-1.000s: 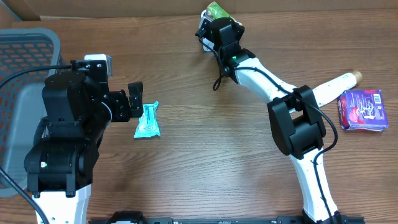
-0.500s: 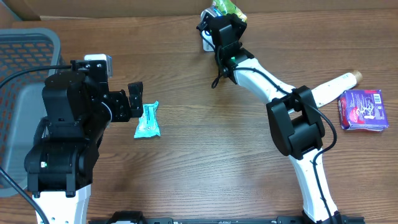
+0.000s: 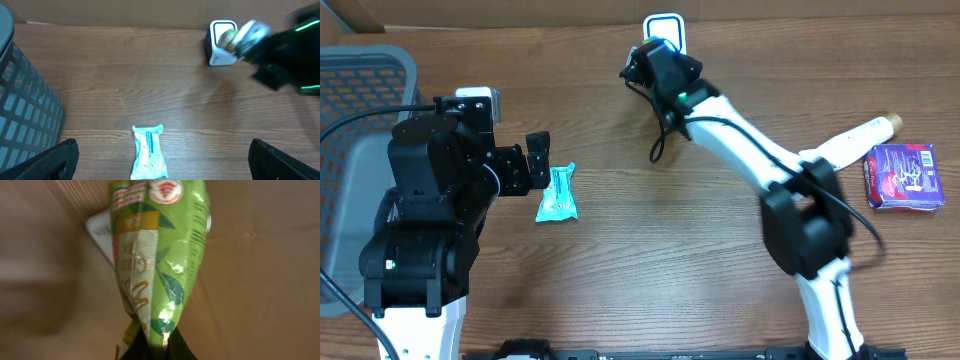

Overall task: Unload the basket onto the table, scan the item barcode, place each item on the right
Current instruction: 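Move the green packet right and set it beside the white tube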

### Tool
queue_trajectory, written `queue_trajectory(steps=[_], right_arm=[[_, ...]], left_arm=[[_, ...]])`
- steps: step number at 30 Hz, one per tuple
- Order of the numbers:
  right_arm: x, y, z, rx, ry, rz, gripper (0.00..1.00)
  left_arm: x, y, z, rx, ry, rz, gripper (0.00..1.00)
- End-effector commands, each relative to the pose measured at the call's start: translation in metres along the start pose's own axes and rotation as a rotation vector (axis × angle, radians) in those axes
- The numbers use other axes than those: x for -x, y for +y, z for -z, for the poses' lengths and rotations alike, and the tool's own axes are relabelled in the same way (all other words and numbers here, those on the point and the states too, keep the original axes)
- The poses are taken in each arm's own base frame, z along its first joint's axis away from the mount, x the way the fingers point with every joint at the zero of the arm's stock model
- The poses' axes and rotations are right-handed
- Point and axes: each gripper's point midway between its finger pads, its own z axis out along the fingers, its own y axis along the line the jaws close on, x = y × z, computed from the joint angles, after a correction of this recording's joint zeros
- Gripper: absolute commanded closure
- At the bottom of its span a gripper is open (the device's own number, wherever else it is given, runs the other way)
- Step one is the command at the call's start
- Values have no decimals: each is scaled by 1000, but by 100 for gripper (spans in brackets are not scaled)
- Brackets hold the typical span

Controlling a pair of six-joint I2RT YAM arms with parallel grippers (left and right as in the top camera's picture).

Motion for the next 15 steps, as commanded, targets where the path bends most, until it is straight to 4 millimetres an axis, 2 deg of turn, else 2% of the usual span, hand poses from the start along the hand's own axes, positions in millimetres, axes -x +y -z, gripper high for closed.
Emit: queue_trajectory(steps=[1, 3, 4, 6, 7, 11, 15], right_arm=[[43, -84, 142, 108, -347, -465, 96], [33, -93, 170, 208, -376, -621, 96], [26, -99, 179, 237, -375, -699, 96], [-2, -116, 187, 275, -318, -949, 96], [-28, -126, 183, 278, -236, -1159, 96], [-103, -133, 152, 229, 14, -1557, 96], [-160, -129, 104, 154, 157, -1692, 96]], left_arm=[[6, 0, 5, 2, -21, -9, 0], [6, 0, 5, 2, -21, -9, 0], [6, 0, 5, 2, -21, -9, 0], [6, 0, 5, 2, -21, -9, 1], [6, 0, 5, 2, -21, -9, 0], [6, 0, 5, 2, -21, -9, 0], [6, 0, 5, 2, -21, -9, 0]])
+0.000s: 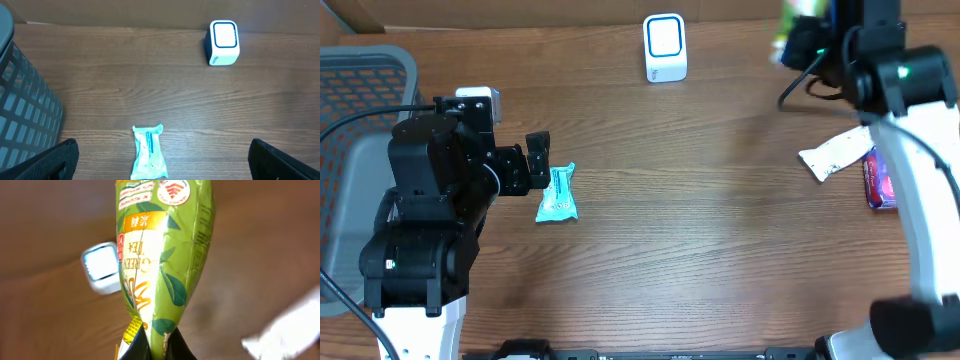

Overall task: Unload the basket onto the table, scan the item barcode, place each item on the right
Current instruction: 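Move the green packet right and set it beside the white tube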

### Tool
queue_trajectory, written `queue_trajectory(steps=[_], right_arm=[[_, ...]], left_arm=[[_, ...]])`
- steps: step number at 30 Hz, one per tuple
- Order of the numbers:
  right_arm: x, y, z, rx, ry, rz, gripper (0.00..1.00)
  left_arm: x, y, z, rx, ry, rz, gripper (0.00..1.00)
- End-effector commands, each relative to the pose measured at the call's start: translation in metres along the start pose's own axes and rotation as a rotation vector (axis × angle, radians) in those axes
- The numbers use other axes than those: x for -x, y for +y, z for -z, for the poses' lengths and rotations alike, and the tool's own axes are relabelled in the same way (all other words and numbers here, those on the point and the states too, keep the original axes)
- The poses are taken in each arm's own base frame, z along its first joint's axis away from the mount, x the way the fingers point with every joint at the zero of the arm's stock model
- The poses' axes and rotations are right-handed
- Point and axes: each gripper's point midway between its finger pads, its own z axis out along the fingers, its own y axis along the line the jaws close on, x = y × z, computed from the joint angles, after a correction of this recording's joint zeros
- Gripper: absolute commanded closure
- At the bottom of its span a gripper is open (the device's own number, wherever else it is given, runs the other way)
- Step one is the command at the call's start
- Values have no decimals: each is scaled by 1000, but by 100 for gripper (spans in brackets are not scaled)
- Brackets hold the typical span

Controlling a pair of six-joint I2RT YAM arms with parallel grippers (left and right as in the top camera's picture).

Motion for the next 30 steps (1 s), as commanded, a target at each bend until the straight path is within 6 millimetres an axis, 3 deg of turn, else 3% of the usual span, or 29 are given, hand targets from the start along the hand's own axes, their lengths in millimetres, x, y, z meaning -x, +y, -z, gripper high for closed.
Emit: queue_trajectory(steps=[1, 5, 10, 14, 19, 21, 24, 26, 30], right_arm=[[-24, -43, -59, -97, 92, -272, 96], [-45, -93, -110, -208, 114, -346, 96], [-89, -142, -158, -310, 203, -382, 96], [-111, -174, -171, -402, 257, -407, 96], [-131, -218, -159, -584, 284, -576, 96], [-132, -229, -155, -606, 294, -596, 81], [-135, -238, -149, -599, 334, -596, 41], [-134, -230, -149, -520, 386, -540, 18], [-115, -209, -134, -415, 389, -473, 10]], left_arm=[[6, 0, 5, 2, -21, -9, 0], [6, 0, 5, 2, -21, -9, 0], [6, 0, 5, 2, -20, -9, 0], [6, 0, 5, 2, -21, -9, 0], [6, 0, 5, 2, -21, -9, 0], [6, 0, 5, 2, -21, -9, 0], [6, 0, 5, 2, -21, -9, 1], [6, 0, 5, 2, -21, -9, 0], [6, 0, 5, 2, -21, -9, 0]])
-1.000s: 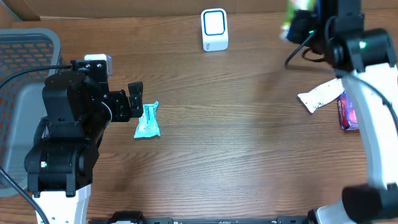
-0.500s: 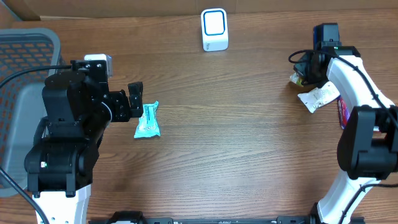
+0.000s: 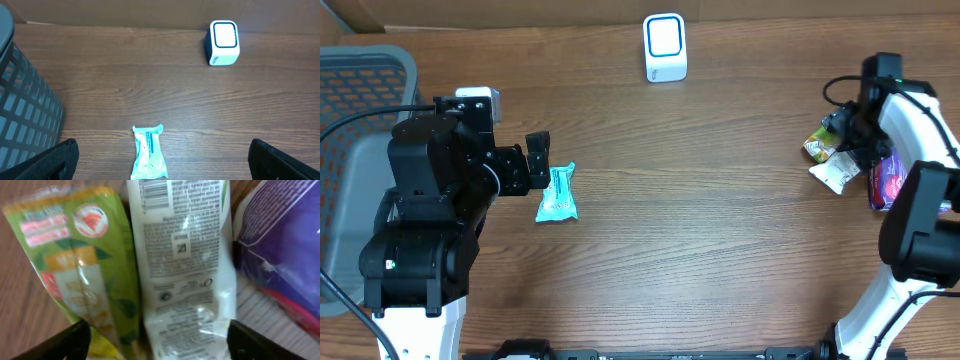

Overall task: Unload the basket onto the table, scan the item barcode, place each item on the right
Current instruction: 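Move the green packet right and set it beside the white tube, then reach the right gripper left to the light-blue wipes pack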

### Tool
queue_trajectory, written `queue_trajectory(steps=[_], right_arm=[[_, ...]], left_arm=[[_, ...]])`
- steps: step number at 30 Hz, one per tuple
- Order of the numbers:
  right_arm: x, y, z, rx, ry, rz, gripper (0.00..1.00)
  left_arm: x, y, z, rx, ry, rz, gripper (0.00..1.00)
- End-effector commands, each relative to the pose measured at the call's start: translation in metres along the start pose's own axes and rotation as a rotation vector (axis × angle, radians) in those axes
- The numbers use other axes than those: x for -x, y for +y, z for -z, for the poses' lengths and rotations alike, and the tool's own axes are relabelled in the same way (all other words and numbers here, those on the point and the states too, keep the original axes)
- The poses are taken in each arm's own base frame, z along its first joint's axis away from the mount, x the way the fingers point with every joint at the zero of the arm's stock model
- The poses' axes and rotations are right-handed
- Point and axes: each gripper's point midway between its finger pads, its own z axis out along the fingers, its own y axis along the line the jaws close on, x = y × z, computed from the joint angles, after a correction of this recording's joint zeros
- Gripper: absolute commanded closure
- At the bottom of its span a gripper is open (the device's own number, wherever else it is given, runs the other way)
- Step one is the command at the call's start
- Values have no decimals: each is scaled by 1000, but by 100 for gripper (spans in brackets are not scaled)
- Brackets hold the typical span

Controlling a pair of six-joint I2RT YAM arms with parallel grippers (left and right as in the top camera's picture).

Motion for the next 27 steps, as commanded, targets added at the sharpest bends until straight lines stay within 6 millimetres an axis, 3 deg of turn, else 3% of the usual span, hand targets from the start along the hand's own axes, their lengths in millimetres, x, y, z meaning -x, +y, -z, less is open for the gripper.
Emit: queue_trajectory(steps=[1, 4, 6, 10, 17, 21, 27], right_arm=[[3, 31, 46, 154, -27, 141, 9], [-9, 59, 91, 284, -65, 266, 8], [-30, 81, 120, 388, -74, 353, 4], [-96, 132, 152, 588, 0, 552, 1], [-234, 189, 140, 707, 156, 804, 0], [-315, 207, 124, 745, 263, 929, 1], [-399, 218, 103, 785, 343, 1049, 7]], left_arm=[[6, 0, 5, 2, -21, -9, 1], [6, 0, 5, 2, -21, -9, 0], [6, 0, 5, 2, -21, -9, 0], [6, 0, 5, 2, -21, -9, 0], [6, 0, 5, 2, -21, -9, 0], [6, 0, 5, 2, -21, -9, 0], [6, 0, 5, 2, -20, -9, 1]])
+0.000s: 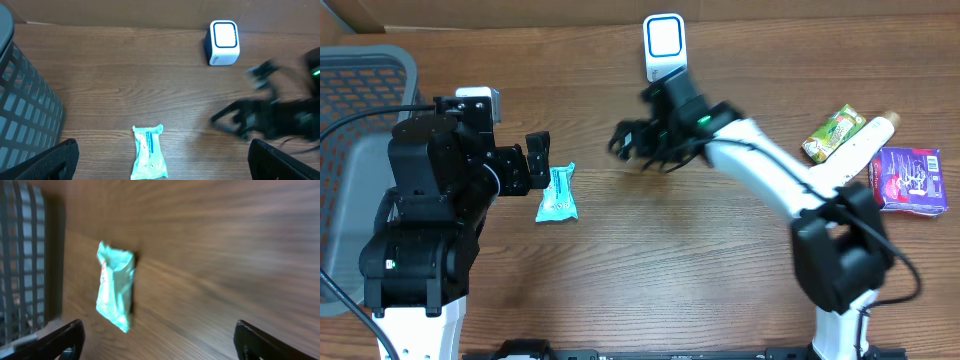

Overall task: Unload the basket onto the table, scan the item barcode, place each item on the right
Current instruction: 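Reach the right gripper left to the light-blue wipes pack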

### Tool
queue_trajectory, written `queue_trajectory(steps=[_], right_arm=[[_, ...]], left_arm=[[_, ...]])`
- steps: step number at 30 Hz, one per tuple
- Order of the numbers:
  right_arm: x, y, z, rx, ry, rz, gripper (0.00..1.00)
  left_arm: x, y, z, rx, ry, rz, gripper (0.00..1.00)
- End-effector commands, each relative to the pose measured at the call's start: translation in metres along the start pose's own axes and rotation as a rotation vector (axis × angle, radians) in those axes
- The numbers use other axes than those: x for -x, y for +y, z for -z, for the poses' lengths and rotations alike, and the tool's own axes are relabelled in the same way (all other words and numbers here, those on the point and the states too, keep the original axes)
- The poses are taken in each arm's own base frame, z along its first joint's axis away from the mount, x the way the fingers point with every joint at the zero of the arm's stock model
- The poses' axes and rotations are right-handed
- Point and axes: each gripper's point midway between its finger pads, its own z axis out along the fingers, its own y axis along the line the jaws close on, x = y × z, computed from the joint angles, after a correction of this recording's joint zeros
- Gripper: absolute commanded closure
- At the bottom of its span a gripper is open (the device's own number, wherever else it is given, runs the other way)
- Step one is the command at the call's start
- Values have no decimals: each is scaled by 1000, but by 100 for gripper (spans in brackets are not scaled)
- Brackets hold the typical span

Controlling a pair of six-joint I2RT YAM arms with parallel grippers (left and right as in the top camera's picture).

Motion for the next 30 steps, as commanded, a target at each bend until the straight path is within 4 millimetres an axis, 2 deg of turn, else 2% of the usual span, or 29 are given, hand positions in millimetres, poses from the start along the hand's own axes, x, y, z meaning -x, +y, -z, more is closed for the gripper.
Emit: queue_trajectory(steps=[1, 2, 5, 13, 15, 20, 30], right_arm=[[-23, 21, -31, 53, 57, 27, 9], [-29, 33, -45, 74, 53, 73, 11], [-37, 53, -66, 112, 31, 165, 14], [-50, 82, -100, 127, -37, 269, 21], [-54, 82, -108, 112, -47, 279, 22], [-48, 71, -111, 52, -81, 269, 28], [-53, 49, -127, -20, -73, 281, 31]], left_arm=[[6, 0, 5, 2, -21, -9, 0], [6, 0, 5, 2, -21, -9, 0], [6, 0, 5, 2, -21, -9, 0], [3, 0, 2, 3, -2, -8, 0], [1, 0, 1, 3, 4, -8, 0], [0, 1, -3, 4, 16, -8, 0], [-3, 1, -13, 6, 48, -6, 0]])
